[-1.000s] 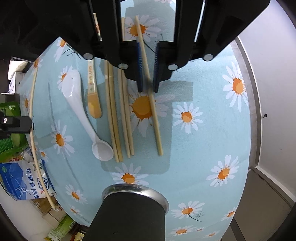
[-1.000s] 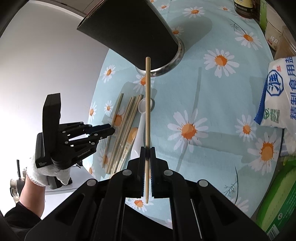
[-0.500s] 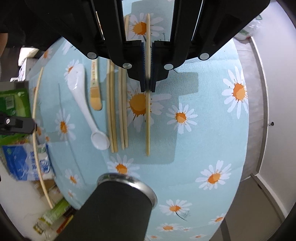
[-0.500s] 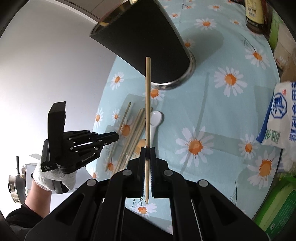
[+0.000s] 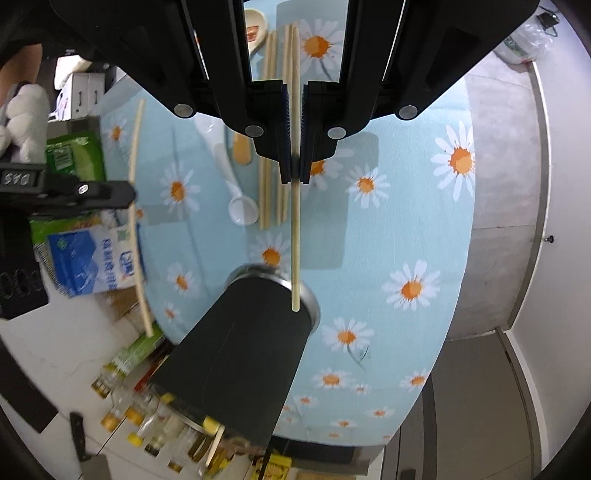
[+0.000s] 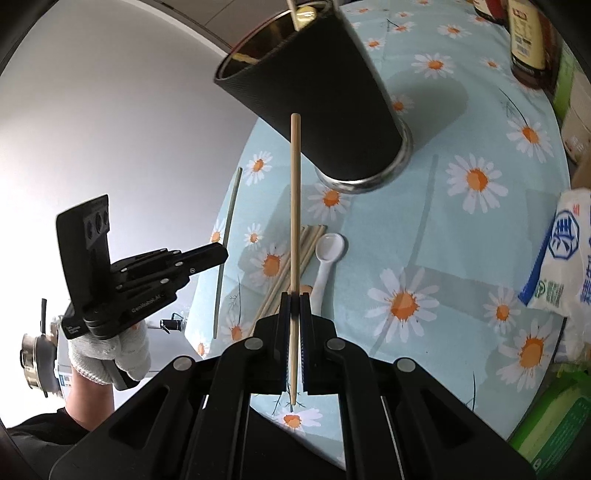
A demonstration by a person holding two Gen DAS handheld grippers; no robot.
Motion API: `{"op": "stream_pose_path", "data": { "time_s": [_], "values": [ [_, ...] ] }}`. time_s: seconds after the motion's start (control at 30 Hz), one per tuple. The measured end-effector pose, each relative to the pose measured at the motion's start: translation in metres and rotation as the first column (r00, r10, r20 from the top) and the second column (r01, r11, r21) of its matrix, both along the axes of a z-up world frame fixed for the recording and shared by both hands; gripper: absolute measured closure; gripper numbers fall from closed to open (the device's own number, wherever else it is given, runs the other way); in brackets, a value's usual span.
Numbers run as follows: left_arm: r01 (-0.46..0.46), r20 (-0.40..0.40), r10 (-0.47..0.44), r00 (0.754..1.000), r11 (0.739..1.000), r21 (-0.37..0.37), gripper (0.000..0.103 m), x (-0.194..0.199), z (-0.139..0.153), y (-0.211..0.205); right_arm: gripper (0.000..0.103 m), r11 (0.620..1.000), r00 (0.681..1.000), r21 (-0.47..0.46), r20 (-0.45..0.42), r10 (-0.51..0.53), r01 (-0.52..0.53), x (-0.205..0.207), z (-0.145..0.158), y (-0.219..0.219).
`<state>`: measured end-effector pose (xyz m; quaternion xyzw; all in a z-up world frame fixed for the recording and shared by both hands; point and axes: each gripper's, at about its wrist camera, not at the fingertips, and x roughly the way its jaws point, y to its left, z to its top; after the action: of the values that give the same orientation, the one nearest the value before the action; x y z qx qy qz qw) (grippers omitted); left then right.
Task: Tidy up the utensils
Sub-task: 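Carry both held chopsticks up toward the black holder opening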
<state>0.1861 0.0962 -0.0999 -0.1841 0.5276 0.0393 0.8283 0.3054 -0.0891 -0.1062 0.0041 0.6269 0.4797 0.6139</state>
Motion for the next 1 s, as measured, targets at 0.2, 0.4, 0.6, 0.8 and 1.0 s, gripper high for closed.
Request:
{"op": "stream_pose_path", "data": {
  "time_s": [0.2,0.4,0.6,0.8,1.0],
  "values": [
    [-0.006,0.093,0.008,0.996,1.0,-0.021,0.1,-0.003,0.027,-0.003,0.097,0.998,0.999,0.053,0.03,0.039,-0.041,-0.006,0.014,0.005],
    [0.006,0.204,0.004,0.979,0.999,-0.046,0.1,-0.001,0.059,-0.009,0.097,0.993,0.996,0.098,0.076,0.051,-0.058,-0.01,0.027,0.012],
    [0.029,0.293,-0.019,0.956,0.999,-0.03,0.1,0.008,0.084,-0.014,0.097,0.981,0.992,0.185,0.116,0.038,-0.06,0.002,0.039,0.018],
    [0.049,0.399,-0.051,0.915,0.999,0.014,0.099,0.021,0.105,-0.014,0.097,0.961,0.987,0.275,0.156,-0.029,-0.015,0.022,0.055,0.022],
    [0.052,0.488,-0.052,0.871,0.999,0.014,0.099,0.035,0.119,-0.006,0.097,0.943,0.969,0.33,0.214,-0.127,0.05,0.04,0.076,0.023]
  ]
}}
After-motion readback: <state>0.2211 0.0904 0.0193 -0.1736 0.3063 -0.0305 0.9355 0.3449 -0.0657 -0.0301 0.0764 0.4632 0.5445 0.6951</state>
